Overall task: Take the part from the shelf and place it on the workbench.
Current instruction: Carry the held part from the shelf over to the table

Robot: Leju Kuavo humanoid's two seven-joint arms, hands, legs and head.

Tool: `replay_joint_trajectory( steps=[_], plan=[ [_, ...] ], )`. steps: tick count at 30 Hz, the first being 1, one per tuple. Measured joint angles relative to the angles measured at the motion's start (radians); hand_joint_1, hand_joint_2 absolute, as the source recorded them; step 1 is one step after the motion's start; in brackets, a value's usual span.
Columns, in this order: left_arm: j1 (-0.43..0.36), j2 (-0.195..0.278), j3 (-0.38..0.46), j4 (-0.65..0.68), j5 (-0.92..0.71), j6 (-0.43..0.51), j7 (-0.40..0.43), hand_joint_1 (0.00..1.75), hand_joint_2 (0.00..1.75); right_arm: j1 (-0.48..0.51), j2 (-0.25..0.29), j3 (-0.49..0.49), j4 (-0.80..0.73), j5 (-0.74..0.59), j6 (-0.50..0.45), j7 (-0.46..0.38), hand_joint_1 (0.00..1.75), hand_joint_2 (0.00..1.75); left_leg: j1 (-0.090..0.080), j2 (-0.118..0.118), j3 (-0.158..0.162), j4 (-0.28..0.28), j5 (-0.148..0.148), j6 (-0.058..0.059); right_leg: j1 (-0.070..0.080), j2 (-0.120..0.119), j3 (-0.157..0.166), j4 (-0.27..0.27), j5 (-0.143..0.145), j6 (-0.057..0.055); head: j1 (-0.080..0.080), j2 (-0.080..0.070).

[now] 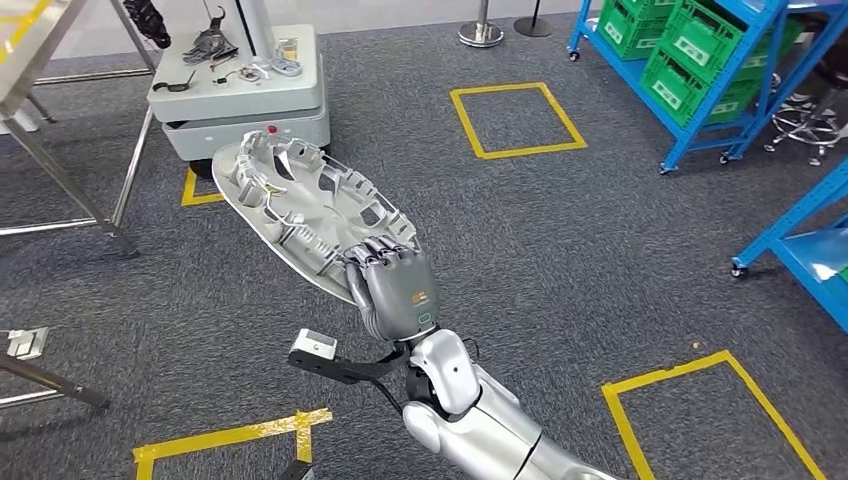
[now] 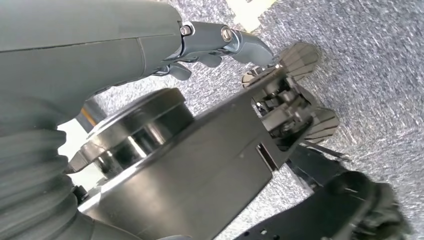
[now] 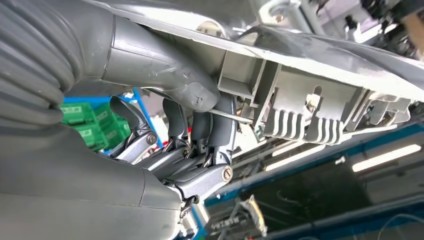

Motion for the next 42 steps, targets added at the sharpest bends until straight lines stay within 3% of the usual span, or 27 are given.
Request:
replay_joint_trajectory(
  steps=[2,4,6,8,10,12,14,15,16,18,20,21,23,24,26,28,30,31,32,34,36,38,39,40,42],
  plan=[
    [0.000,0.000,0.000,0.000,-0.004,0.000,0.000,0.00,1.75,0.010,-0.003,-0.005,-0.010,0.006,0.003,0.008,1.75,1.75,0.001,-0.030,0.000,0.003,-0.001,-0.001,-0.001,0.014,0.038,-0.096,0.068,-0.005,0.000,0.000],
    [0.000,0.000,0.000,0.000,-0.006,0.000,0.000,0.00,1.75,0.016,-0.007,-0.010,-0.023,0.012,0.008,0.012,1.75,1.75,0.002,-0.055,-0.004,0.007,-0.001,-0.009,-0.004,0.058,0.093,-0.222,0.119,-0.010,0.000,0.000],
    [0.000,0.000,0.000,0.000,-0.006,0.000,0.000,0.00,1.75,0.018,-0.010,-0.013,-0.034,0.017,0.013,0.012,1.75,1.75,0.005,-0.074,-0.012,0.007,0.002,-0.023,-0.003,0.083,0.113,-0.268,0.125,-0.012,0.000,0.000],
    [0.003,0.001,0.000,0.000,-0.005,0.000,0.000,0.00,1.75,0.019,-0.011,-0.014,-0.041,0.020,0.021,0.012,1.75,1.75,0.009,-0.084,-0.018,0.002,0.006,-0.037,-0.002,0.063,0.117,-0.276,0.130,-0.019,0.000,0.000],
    [0.005,0.003,0.000,0.000,-0.002,0.000,0.001,0.00,1.75,0.019,-0.010,-0.015,-0.045,0.021,0.025,0.012,1.75,1.75,0.005,-0.040,-0.036,0.032,-0.013,-0.046,-0.005,0.038,0.123,-0.288,0.135,-0.032,-0.005,0.000],
    [0.003,0.004,0.000,0.000,0.000,0.000,0.001,0.00,1.75,0.019,-0.009,-0.018,-0.046,0.021,0.027,0.011,1.75,1.75,0.002,0.020,-0.088,0.137,-0.067,-0.052,-0.004,0.009,0.127,-0.294,0.136,-0.041,-0.010,0.000],
    [0.004,0.005,0.000,0.000,0.002,0.000,0.001,0.00,1.75,0.019,-0.009,-0.022,-0.046,0.021,0.028,0.011,1.75,1.75,0.005,0.038,-0.142,0.250,-0.108,-0.057,-0.002,-0.021,0.127,-0.293,0.133,-0.045,-0.011,0.000],
    [0.005,0.006,0.000,0.000,0.002,0.000,0.000,0.00,1.75,0.019,-0.009,-0.023,-0.046,0.021,0.028,0.012,1.75,1.75,0.007,0.041,-0.150,0.266,-0.105,-0.060,-0.002,-0.035,0.127,-0.292,0.132,-0.045,-0.011,0.000],
    [0.006,0.006,0.000,0.000,0.002,0.000,-0.001,0.00,1.75,0.019,-0.009,-0.024,-0.046,0.021,0.029,0.012,1.75,1.75,0.008,0.046,-0.137,0.244,-0.084,-0.061,-0.002,-0.047,0.128,-0.290,0.130,-0.044,-0.011,0.000],
    [0.006,0.008,0.000,-0.001,0.002,0.000,-0.002,0.00,1.75,0.017,-0.007,-0.027,-0.046,0.021,0.029,0.012,1.75,1.75,0.008,0.078,-0.070,0.118,-0.027,-0.061,-0.001,-0.069,0.129,-0.285,0.124,-0.037,-0.011,0.000],
    [0.004,0.009,0.000,-0.001,0.002,0.000,-0.003,0.00,1.75,0.015,-0.006,-0.028,-0.047,0.021,0.030,0.012,1.75,1.75,0.002,0.107,-0.019,0.022,0.000,-0.050,0.004,-0.087,0.131,-0.279,0.117,-0.027,-0.011,0.000],
    [0.004,0.008,0.000,-0.002,0.002,0.000,-0.003,0.00,1.75,0.014,-0.005,-0.028,-0.047,0.021,0.030,0.011,1.75,1.75,-0.001,0.110,-0.012,0.009,-0.002,-0.043,0.007,-0.094,0.133,-0.278,0.116,-0.022,-0.010,0.000],
    [0.005,0.009,0.000,-0.002,0.002,0.000,-0.003,0.00,1.75,0.012,-0.003,-0.029,-0.048,0.021,0.030,0.011,1.75,1.75,-0.003,0.087,-0.013,0.008,0.002,-0.027,0.007,-0.110,0.136,-0.279,0.113,-0.011,-0.008,0.000],
    [0.005,0.009,0.000,-0.002,0.002,0.000,-0.003,0.00,1.75,0.012,-0.002,-0.029,-0.048,0.021,0.030,0.011,1.75,1.75,-0.002,0.076,-0.012,0.006,0.004,-0.020,0.005,-0.102,0.136,-0.273,0.106,-0.004,-0.008,0.000],
    [0.003,0.009,0.000,-0.003,0.002,0.000,-0.003,0.00,1.75,0.010,-0.001,-0.029,-0.050,0.021,0.030,0.011,1.75,1.75,0.003,0.056,-0.009,0.001,0.008,-0.008,0.000,-0.057,0.110,-0.209,0.067,0.006,-0.004,0.000],
    [0.001,0.008,0.000,-0.003,0.002,0.000,-0.003,0.00,1.75,0.010,-0.003,-0.029,-0.051,0.021,0.030,0.010,1.75,1.75,0.004,0.034,-0.011,0.001,0.010,-0.002,-0.001,-0.011,0.048,-0.078,0.009,0.009,0.000,0.000],
    [0.002,0.007,0.000,-0.003,0.002,0.000,-0.003,0.00,1.75,0.011,-0.004,-0.029,-0.051,0.021,0.031,0.011,1.75,1.75,0.003,0.009,-0.012,0.002,0.011,-0.001,0.000,-0.001,0.002,0.003,-0.005,0.007,0.002,0.000],
    [0.003,0.008,0.000,-0.003,0.002,0.000,-0.003,0.00,1.75,0.011,-0.005,-0.029,-0.051,0.021,0.031,0.011,1.75,1.75,0.003,-0.004,-0.012,0.004,0.011,-0.001,0.000,0.001,0.005,-0.010,0.015,0.004,0.002,0.000],
    [0.003,0.007,0.000,-0.003,0.002,0.000,-0.003,0.00,1.75,0.011,-0.005,-0.029,-0.051,0.021,0.031,0.011,1.75,1.75,0.003,-0.017,-0.012,0.005,0.011,-0.002,0.001,0.006,0.026,-0.059,0.050,0.001,0.002,0.000],
    [0.003,0.005,0.000,-0.003,0.002,0.000,-0.003,0.00,1.75,0.008,-0.005,-0.029,-0.051,0.021,0.031,0.011,1.75,1.75,0.002,-0.042,-0.016,0.009,0.011,-0.006,-0.002,0.041,0.085,-0.194,0.110,-0.008,0.002,0.000],
    [0.001,0.003,0.000,-0.003,0.002,0.000,-0.002,0.00,1.75,0.003,-0.005,-0.029,-0.052,0.022,0.031,0.011,1.75,1.75,0.003,-0.062,-0.024,0.010,0.016,-0.019,-0.002,0.070,0.115,-0.263,0.126,-0.012,0.001,0.000],
    [0.003,0.003,0.000,-0.002,0.003,0.000,0.000,0.00,1.75,0.001,-0.004,-0.029,-0.054,0.023,0.033,0.012,1.75,1.75,0.006,-0.081,-0.031,0.005,0.023,-0.034,0.001,0.061,0.118,-0.271,0.127,-0.016,0.001,0.000],
    [0.004,0.004,0.000,-0.002,0.003,0.000,0.001,0.00,1.75,0.000,-0.002,-0.029,-0.056,0.024,0.035,0.013,1.75,1.75,0.007,-0.079,-0.034,0.005,0.023,-0.039,0.000,0.051,0.120,-0.275,0.129,-0.021,0.001,0.000],
    [0.005,0.005,0.000,-0.002,0.003,0.000,0.001,0.00,1.75,-0.002,-0.001,-0.029,-0.059,0.025,0.038,0.014,1.75,1.75,0.005,-0.062,-0.040,0.013,0.016,-0.043,-0.002,0.040,0.122,-0.280,0.132,-0.028,0.000,0.000],
    [0.004,0.006,0.000,-0.002,0.002,0.000,0.001,0.00,1.75,-0.004,0.001,-0.029,-0.067,0.030,0.042,0.019,1.75,1.75,0.001,-0.002,-0.075,0.086,-0.027,-0.049,-0.004,0.015,0.125,-0.287,0.136,-0.038,-0.006,0.000]
  ],
)
